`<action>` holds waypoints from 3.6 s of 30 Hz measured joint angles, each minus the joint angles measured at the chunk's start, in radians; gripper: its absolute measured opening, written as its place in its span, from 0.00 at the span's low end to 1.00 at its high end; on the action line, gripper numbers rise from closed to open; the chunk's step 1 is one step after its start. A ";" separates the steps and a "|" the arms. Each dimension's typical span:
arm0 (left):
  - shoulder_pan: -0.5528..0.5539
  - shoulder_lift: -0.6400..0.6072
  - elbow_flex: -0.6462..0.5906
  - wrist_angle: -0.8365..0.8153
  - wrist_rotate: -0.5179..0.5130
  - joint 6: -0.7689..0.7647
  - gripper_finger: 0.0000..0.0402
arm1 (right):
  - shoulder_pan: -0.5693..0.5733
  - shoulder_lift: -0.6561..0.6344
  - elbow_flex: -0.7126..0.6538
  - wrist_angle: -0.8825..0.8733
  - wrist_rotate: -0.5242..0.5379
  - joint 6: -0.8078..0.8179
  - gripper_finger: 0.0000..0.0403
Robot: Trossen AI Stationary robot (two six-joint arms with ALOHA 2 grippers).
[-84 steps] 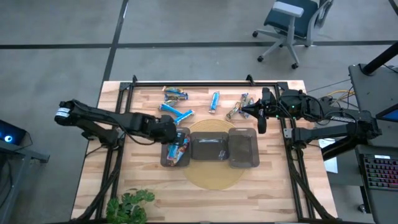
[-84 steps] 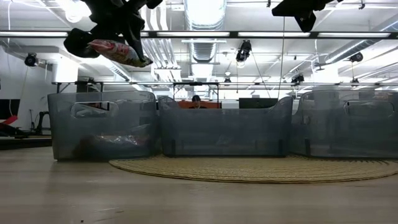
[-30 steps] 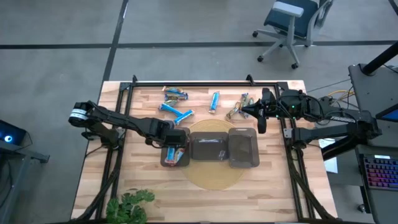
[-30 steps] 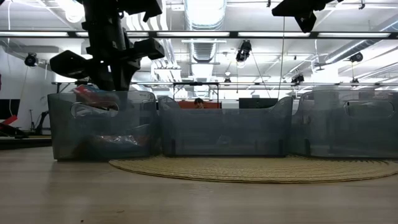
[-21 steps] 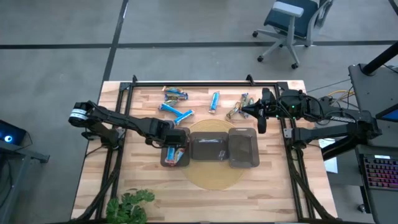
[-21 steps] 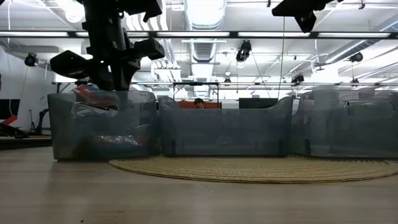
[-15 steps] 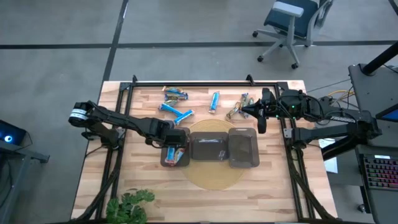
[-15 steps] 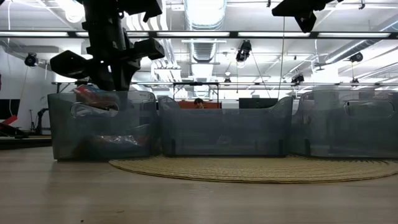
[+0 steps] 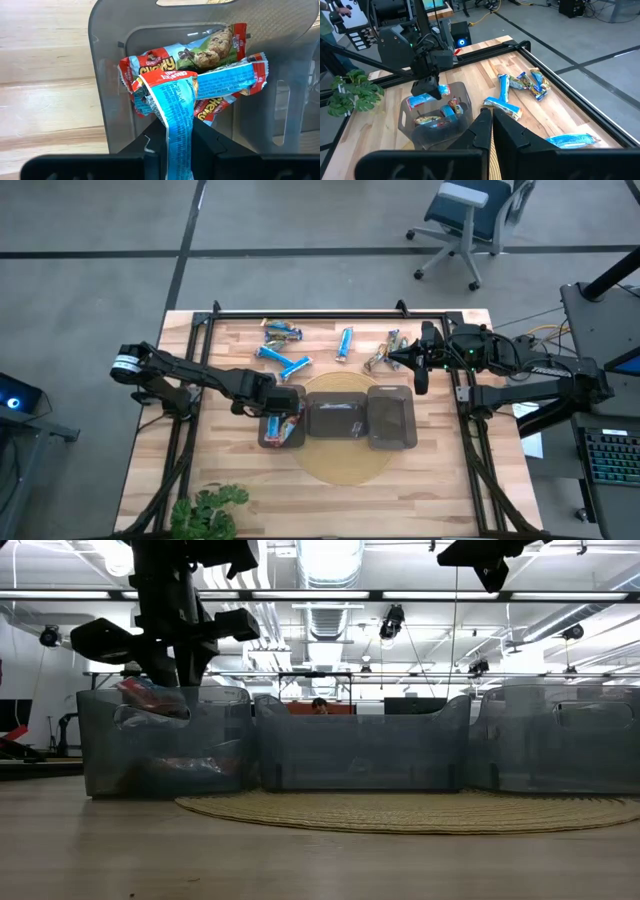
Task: Pick and place Granola Bars by type
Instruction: Put the red granola bar into the left black bin, then put the blue granola bar into the center black bin
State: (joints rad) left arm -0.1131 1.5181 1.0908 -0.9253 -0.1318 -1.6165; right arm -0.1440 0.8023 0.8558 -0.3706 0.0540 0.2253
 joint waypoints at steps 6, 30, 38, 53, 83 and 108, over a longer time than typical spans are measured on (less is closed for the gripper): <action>0.000 0.000 0.000 0.000 0.000 0.000 0.10 | 0.000 0.000 0.000 0.000 0.000 0.000 0.02; 0.001 0.000 0.000 0.000 0.000 0.011 0.10 | 0.000 0.000 0.000 0.000 0.000 0.000 0.02; 0.002 0.000 0.000 0.001 0.004 0.027 0.17 | 0.000 0.000 0.000 0.000 0.000 0.000 0.02; 0.007 0.000 0.000 0.001 0.012 0.034 0.29 | 0.000 0.000 0.000 0.000 0.000 0.000 0.02; 0.007 0.000 0.000 0.005 0.053 0.065 0.00 | 0.000 0.000 0.000 0.000 0.002 0.000 0.02; 0.009 -0.085 0.327 -0.062 -0.069 0.352 0.00 | -0.001 0.000 0.000 0.000 0.002 -0.001 0.02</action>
State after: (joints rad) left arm -0.1040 1.4326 1.4174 -0.9876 -0.2004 -1.2645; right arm -0.1452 0.8023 0.8558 -0.3706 0.0555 0.2246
